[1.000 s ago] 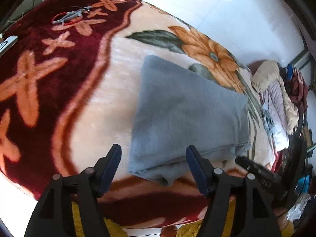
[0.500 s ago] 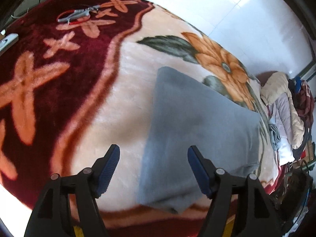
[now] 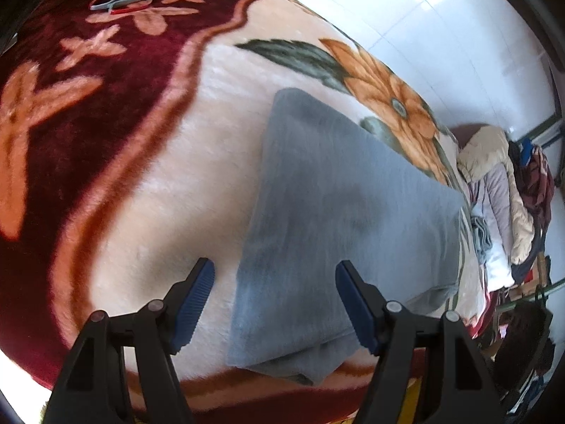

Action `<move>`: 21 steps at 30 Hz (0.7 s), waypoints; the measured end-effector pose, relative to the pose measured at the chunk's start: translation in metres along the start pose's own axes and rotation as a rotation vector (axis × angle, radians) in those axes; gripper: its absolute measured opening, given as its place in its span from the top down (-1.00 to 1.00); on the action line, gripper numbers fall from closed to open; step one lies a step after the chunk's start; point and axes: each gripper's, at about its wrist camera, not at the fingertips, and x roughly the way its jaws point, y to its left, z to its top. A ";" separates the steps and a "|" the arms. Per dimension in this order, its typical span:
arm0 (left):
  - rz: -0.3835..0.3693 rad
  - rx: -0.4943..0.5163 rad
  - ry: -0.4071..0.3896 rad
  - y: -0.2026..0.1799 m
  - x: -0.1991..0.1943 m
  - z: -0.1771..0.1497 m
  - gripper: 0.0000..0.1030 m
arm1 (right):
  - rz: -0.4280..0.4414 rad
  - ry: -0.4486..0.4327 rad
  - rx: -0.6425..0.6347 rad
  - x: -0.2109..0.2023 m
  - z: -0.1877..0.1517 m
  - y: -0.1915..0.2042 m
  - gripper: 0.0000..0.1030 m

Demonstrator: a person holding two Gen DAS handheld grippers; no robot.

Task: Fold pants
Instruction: 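Grasp the folded stack corner with the left tool and lift it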

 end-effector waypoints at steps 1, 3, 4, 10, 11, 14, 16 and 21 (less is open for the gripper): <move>0.012 0.012 0.007 0.000 0.002 -0.001 -0.45 | -0.001 0.003 0.005 0.001 0.000 0.000 0.24; 0.016 0.021 0.006 -0.001 0.003 -0.002 -0.45 | 0.010 0.005 0.017 0.002 0.000 -0.001 0.24; 0.016 0.022 0.004 -0.001 0.002 -0.002 -0.45 | 0.014 0.004 0.019 0.001 0.000 -0.001 0.24; -0.018 -0.032 0.005 0.007 0.007 0.003 -0.38 | 0.016 -0.010 0.007 -0.003 -0.002 0.003 0.24; -0.030 -0.044 0.006 0.009 0.007 0.006 -0.38 | 0.018 -0.013 0.011 -0.004 -0.002 0.002 0.24; -0.044 -0.048 0.017 0.009 0.006 0.009 -0.38 | 0.026 -0.019 0.029 -0.004 -0.002 -0.003 0.24; -0.039 -0.038 0.005 0.006 0.005 0.008 -0.38 | 0.028 -0.018 0.036 -0.004 -0.003 -0.005 0.24; 0.072 0.098 -0.030 -0.015 0.011 0.000 -0.39 | 0.037 -0.014 0.059 -0.002 -0.003 -0.010 0.24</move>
